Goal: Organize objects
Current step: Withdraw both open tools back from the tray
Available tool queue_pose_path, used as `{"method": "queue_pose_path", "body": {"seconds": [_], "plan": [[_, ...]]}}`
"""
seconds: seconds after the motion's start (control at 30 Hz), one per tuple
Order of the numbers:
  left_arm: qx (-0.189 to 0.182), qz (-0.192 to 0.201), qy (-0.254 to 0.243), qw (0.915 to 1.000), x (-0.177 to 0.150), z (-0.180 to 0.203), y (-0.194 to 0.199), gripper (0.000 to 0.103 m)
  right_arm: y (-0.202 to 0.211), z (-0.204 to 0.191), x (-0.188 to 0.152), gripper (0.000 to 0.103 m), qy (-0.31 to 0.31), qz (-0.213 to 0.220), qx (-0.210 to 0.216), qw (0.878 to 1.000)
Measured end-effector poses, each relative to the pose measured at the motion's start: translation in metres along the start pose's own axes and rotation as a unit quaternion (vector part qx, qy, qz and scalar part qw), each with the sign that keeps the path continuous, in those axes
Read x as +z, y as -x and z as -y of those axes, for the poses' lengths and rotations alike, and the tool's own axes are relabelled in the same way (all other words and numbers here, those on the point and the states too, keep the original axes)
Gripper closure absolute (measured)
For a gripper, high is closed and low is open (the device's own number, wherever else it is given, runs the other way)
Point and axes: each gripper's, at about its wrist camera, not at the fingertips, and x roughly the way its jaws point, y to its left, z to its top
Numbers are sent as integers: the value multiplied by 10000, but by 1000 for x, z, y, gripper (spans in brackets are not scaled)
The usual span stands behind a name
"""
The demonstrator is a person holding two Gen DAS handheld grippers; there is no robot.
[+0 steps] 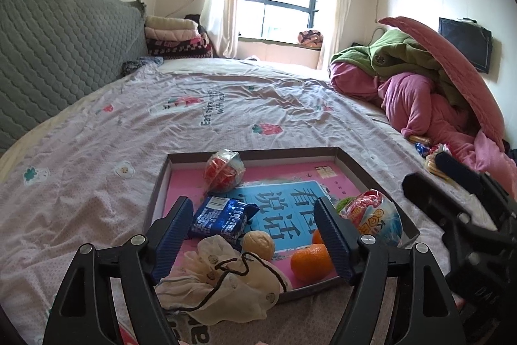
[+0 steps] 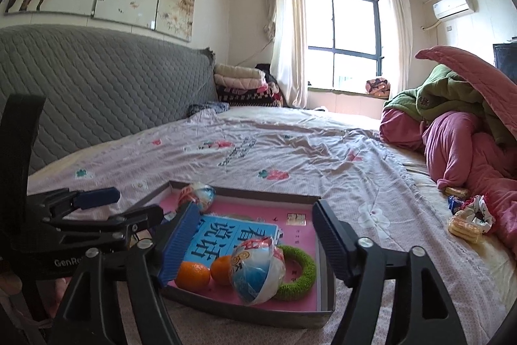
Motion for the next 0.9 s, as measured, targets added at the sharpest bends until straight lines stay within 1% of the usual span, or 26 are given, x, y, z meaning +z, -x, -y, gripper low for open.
{"method": "queue_pose_path", "body": {"seconds": [0.1, 0.27, 0.43, 0.57, 0.73, 0.9], "plan": [[45, 52, -21, 10000, -2, 0, 6, 25, 7, 2, 2, 25, -22, 145, -25, 9999], [133, 79, 65, 9999, -5, -5, 17, 24, 18, 1, 1, 23, -36, 283, -58, 9996], [264, 62, 304, 9992, -10, -14, 30, 24, 26, -1, -2, 22, -15, 309, -119, 9995], [409, 30, 326, 9986, -17, -19, 37, 24, 29, -2, -9, 22, -97, 181, -131, 9997], [641, -145, 434, 9969, -28, -21, 37, 24, 34, -8, -15, 22, -16, 168, -252, 9995], [660, -176, 446, 9967, -31, -16, 41, 24, 40, -10, -17, 22, 22, 194, -302, 9994]]}}
